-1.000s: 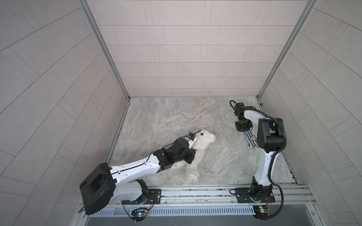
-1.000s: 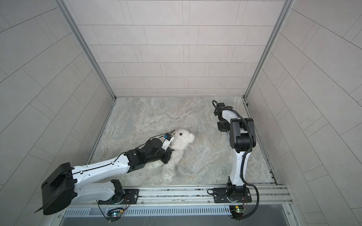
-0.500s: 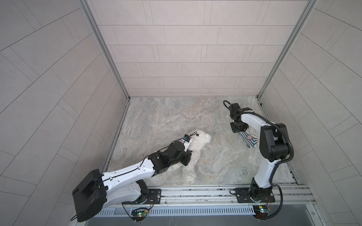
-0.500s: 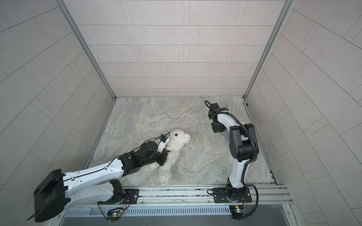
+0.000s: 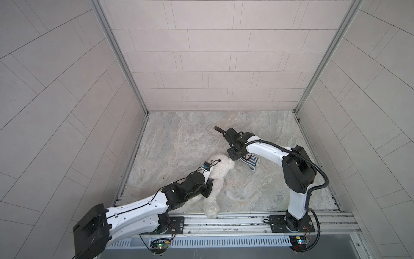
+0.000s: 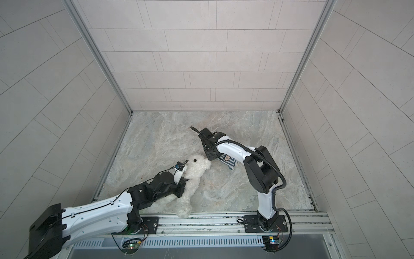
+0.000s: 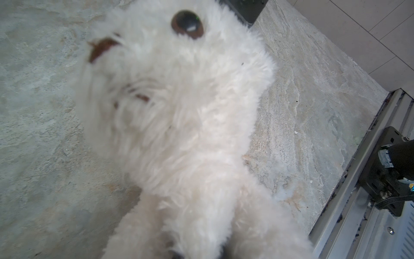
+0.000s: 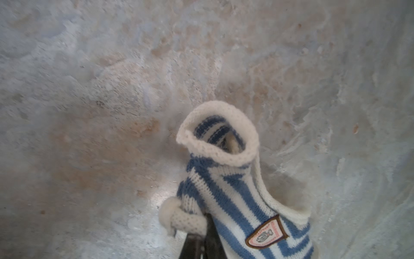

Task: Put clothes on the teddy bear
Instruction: 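Lift the striped sweater with the right gripper and carry it toward the bear's head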

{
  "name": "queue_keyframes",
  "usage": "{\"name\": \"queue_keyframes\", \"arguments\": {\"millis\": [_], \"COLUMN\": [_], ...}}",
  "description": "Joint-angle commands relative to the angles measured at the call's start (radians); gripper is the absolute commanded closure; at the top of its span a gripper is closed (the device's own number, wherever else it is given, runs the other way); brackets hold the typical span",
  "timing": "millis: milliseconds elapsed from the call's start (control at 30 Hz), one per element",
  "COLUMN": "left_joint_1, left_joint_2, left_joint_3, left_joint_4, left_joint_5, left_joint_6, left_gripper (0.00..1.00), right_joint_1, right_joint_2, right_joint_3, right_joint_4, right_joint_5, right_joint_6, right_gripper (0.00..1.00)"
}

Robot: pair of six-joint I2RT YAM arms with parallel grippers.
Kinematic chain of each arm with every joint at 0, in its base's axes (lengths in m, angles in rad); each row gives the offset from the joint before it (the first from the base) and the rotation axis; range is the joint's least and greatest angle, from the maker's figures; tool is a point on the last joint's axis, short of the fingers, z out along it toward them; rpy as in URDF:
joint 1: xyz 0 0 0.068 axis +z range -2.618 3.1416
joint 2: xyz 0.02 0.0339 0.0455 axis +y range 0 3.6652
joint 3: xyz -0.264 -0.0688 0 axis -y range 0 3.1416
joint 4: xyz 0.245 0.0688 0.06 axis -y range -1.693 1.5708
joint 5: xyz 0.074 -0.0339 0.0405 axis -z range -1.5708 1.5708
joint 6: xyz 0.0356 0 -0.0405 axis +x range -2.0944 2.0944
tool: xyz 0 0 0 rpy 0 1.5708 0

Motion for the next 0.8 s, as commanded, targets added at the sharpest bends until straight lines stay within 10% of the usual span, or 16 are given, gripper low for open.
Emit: {"name": "queue_keyframes", "arguments": {"millis": [0,200,767], "left_joint_1": [-0.023,-0.027,-0.027], "left_joint_2": [-0.018,-0.062,-0.279], "left_joint_3": [-0.011,-0.027,-0.134], "left_joint_4": [0.060,0.042,0.094], "left_joint_5": [-0.081,-0.147,-0.171], "left_joint_6": [0.004,0.009,0.042], "left_gripper": [1.00,1.00,1.00], "right_joint_1": [-0.009,-0.021,-0.021], "right_joint_2": [-0.024,-0.168,-0.161], "right_joint_3": [-0.004,-0.080,-0.209], "right_joint_4": [-0.010,-0.015,-0.031], "right_joint_5": [-0.003,-0.011,0.053], "right_joint_6": [0.035,0.026,-0.091], "right_gripper": [0.81,0.55,0.49]}}
